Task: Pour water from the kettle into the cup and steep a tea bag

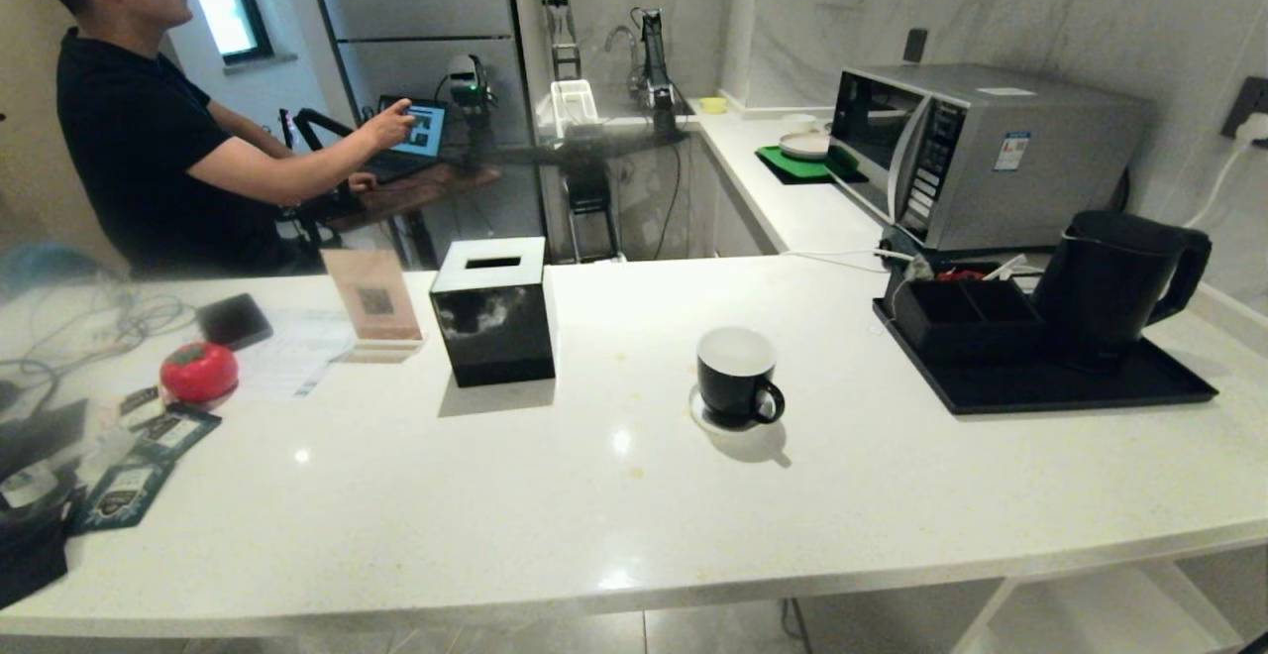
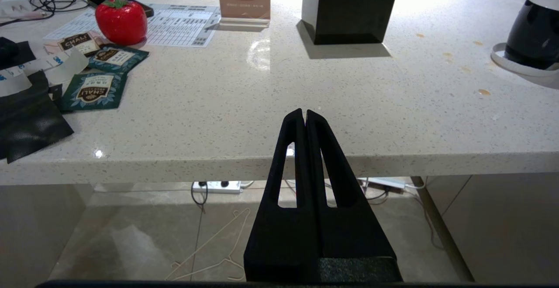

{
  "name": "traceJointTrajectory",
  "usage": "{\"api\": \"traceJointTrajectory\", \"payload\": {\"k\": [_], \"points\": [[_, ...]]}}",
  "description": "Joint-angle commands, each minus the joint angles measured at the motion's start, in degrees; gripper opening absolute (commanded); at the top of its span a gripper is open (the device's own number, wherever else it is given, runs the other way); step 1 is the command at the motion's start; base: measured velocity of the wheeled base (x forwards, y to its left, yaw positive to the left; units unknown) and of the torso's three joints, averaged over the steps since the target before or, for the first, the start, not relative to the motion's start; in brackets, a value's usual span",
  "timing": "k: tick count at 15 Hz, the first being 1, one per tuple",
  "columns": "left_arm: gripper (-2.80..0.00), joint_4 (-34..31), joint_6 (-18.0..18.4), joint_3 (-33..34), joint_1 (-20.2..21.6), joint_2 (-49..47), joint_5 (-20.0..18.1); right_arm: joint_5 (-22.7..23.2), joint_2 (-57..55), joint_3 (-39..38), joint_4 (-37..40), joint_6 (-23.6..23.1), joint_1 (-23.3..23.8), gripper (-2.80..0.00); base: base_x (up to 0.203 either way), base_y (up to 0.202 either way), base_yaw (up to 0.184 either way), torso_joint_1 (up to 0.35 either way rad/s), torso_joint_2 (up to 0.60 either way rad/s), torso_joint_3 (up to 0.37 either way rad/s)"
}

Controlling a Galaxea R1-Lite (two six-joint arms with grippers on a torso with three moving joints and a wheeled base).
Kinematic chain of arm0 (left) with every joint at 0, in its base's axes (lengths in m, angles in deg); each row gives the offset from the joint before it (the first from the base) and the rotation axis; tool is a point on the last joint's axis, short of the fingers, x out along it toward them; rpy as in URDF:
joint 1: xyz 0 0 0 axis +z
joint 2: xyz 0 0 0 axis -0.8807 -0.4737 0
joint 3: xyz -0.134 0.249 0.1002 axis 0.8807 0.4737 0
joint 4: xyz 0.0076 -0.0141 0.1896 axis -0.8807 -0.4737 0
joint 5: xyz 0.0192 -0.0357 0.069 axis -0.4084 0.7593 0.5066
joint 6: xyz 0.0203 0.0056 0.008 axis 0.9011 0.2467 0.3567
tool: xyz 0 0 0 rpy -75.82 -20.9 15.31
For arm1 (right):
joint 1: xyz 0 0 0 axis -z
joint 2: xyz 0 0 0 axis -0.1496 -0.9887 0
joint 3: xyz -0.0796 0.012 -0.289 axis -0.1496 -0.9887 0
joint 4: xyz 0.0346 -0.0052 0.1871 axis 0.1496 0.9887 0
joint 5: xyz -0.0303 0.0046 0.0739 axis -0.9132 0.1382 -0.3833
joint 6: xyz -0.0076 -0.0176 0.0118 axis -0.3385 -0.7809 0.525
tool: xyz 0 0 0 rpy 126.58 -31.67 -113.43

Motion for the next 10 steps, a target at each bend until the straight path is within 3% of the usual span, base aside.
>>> {"api": "traceJointTrajectory", "payload": {"k": [1, 10], "points": [[-2.8, 0.0, -0.04, 0.0, -0.01, -0.04, 0.03, -0.01, -0.03, 0.0, 0.02, 0.01, 0.01, -2.8, 0.0, 0.0, 0.0, 0.0, 0.0, 0.0], [-2.8, 0.0, -0.04, 0.0, -0.01, -0.04, 0.03, -0.01, -0.09, 0.0, 0.02, 0.01, 0.02, -2.8, 0.0, 0.0, 0.0, 0.0, 0.0, 0.0]]}}
